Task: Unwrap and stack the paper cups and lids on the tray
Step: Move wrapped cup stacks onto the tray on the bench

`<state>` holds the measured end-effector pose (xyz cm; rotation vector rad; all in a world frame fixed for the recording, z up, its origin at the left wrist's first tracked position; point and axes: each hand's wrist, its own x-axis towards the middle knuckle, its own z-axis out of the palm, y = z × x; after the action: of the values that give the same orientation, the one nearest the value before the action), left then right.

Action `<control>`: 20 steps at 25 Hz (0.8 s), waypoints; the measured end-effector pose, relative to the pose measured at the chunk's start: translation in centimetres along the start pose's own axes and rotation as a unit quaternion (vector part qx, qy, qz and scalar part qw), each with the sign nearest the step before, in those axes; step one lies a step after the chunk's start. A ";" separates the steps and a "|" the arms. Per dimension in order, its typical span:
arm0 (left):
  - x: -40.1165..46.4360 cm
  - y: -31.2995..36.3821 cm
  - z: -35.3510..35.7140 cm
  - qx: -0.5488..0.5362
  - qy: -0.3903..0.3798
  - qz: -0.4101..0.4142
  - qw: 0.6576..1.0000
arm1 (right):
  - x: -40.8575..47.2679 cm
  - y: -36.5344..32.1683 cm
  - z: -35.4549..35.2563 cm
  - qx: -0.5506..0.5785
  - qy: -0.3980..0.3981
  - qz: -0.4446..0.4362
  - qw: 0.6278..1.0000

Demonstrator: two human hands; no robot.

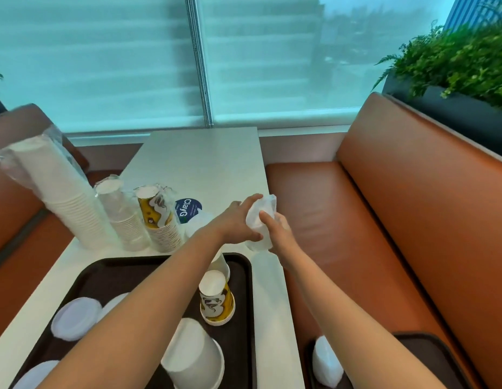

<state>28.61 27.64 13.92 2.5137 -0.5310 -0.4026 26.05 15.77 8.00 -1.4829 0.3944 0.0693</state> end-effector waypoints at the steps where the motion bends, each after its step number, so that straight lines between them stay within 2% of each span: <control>1: 0.9 -0.6 0.2 -0.002 -0.007 -0.008 1.000 | 1.0 0.3 0.2 -0.009 -0.002 0.005 1.000; 6: 5.1 -3.0 1.0 -0.004 -0.018 -0.031 0.999 | 5.4 1.4 0.3 -0.027 -0.016 0.043 0.999; 10: 8.2 -4.3 2.0 0.035 -0.042 -0.048 0.997 | 8.9 2.6 0.3 -0.051 0.006 0.062 0.997; 15: 11.3 -5.3 1.4 0.062 -0.012 -0.043 0.997 | 12.7 2.3 0.8 -0.054 0.001 0.031 0.998; 20: 13.6 -6.9 0.7 0.042 0.000 -0.046 0.998 | 15.5 2.1 1.8 -0.069 -0.010 -0.001 0.998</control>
<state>42.21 26.64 7.20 2.6269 -0.4421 -0.4231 40.28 14.72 1.40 -1.6180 0.3780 0.1101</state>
